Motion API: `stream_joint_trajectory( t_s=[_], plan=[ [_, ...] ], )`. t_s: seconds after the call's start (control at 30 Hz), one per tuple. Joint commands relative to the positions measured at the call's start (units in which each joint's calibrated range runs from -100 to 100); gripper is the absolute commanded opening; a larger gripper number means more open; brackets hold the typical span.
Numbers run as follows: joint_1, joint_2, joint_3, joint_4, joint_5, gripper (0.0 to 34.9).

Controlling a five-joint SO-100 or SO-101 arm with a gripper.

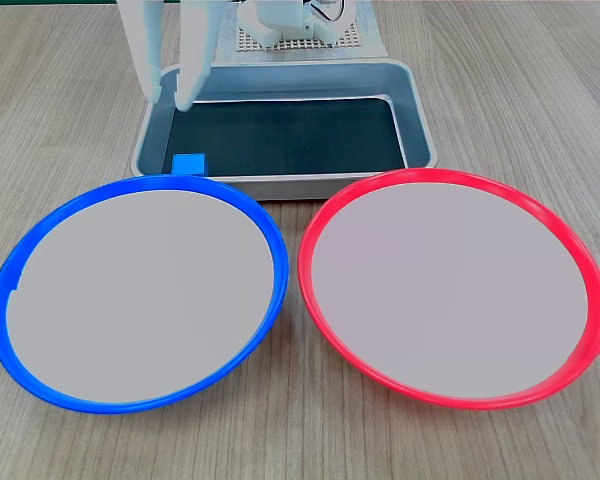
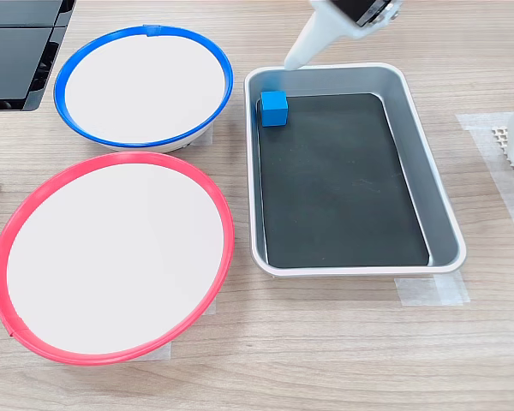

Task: Move a blue block from tray to blue dish

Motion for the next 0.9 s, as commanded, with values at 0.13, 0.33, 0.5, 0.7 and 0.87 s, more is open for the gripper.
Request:
stream_joint_trajectory(
  t_s=[0.13, 0.33, 0.5, 0.7, 0.87],
  plan=[
    [-1.43, 15.38, -13.72, -0.42, 7.67, 17.3],
    [-2.56, 21.10, -17.72, 2.47, 10.26, 17.4],
    [-3.69, 21.27, -17.54, 5.20, 10.60, 17.7],
    [-4.63, 21.86, -16.08, 4.87, 10.84, 17.6],
    [-4.73, 22.63, -15.72, 3.55, 11.53, 17.2]
  ],
)
